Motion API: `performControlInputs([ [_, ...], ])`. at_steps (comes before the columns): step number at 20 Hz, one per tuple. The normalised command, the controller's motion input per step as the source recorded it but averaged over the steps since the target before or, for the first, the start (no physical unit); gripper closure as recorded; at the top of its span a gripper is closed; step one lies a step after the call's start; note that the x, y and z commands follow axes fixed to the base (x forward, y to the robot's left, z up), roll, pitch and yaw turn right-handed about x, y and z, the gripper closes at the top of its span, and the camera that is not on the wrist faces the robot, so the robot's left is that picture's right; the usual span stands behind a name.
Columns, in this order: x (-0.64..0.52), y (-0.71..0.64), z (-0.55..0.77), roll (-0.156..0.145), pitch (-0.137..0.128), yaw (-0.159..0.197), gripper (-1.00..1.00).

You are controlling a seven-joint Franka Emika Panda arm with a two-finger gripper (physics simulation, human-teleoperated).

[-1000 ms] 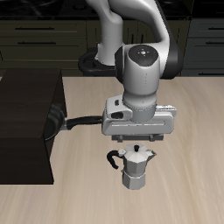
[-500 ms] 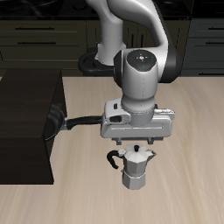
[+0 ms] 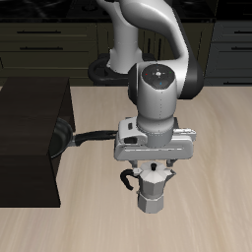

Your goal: Place the moka pot on the stove

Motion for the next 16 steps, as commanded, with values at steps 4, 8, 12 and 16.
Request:
performControlInputs([
  [4,0.05,0.00,-0.11,-0.002,0.017,0.001,-1.00],
  [8,0.07,-0.11,-0.08,-0.014,0.014,-0.006,-1.00],
  [12,0.09,-0.16,-0.17,-0.020,0.034,-0.006,-1.00],
  [16,0.04,-0.10,-0.11,-0.019,0.023,0.025,-1.00],
])
